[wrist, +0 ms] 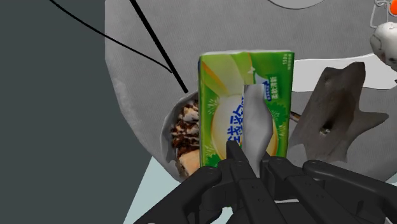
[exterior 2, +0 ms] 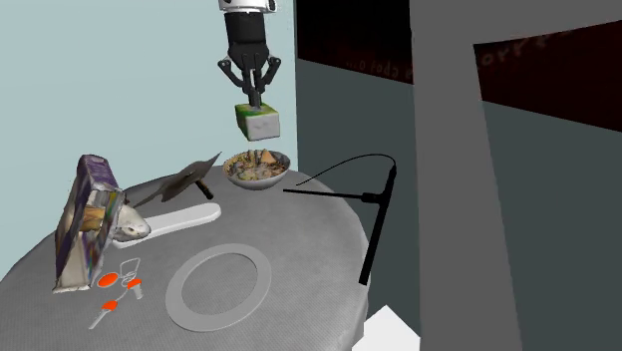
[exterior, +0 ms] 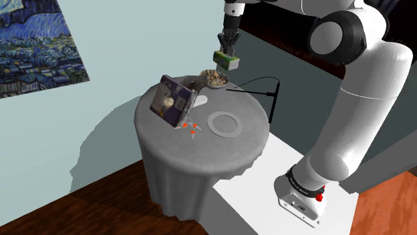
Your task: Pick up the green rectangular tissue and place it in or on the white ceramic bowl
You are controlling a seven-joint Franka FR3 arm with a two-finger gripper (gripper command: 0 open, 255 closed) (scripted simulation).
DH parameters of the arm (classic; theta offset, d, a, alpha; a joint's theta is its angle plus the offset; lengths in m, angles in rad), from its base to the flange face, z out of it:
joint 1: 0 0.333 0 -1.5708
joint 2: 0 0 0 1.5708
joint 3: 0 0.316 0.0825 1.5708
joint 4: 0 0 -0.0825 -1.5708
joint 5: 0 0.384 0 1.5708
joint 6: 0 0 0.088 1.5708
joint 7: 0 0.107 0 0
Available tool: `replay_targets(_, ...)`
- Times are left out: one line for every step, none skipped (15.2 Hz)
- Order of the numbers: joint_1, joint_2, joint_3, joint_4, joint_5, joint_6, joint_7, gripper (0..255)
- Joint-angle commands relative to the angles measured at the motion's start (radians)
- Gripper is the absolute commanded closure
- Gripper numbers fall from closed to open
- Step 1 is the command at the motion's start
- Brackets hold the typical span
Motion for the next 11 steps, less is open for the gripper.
replay_targets(-0.017,0.12,0.001,0.186,0.019,-0.066,-0.009,255)
replay_targets(-0.027,0.184,0.003,0.289,0.028,-0.106,-0.01,255)
replay_targets(-0.039,0.258,0.005,0.413,0.037,-0.156,-0.01,255)
replay_targets(-0.045,0.29,0.007,0.467,0.041,-0.178,-0.009,255)
replay_targets(-0.043,0.281,0.008,0.44,0.039,-0.159,-0.009,255)
replay_targets(-0.041,0.274,0.008,0.413,0.038,-0.14,-0.009,255)
replay_targets(-0.039,0.267,0.007,0.389,0.037,-0.122,-0.009,255)
replay_targets(-0.037,0.262,0.007,0.366,0.037,-0.105,-0.01,255)
replay_targets(-0.035,0.257,0.007,0.344,0.036,-0.088,-0.01,255)
replay_targets(-0.034,0.252,0.007,0.323,0.036,-0.072,-0.01,255)
replay_targets(-0.032,0.248,0.007,0.303,0.035,-0.056,-0.01,255)
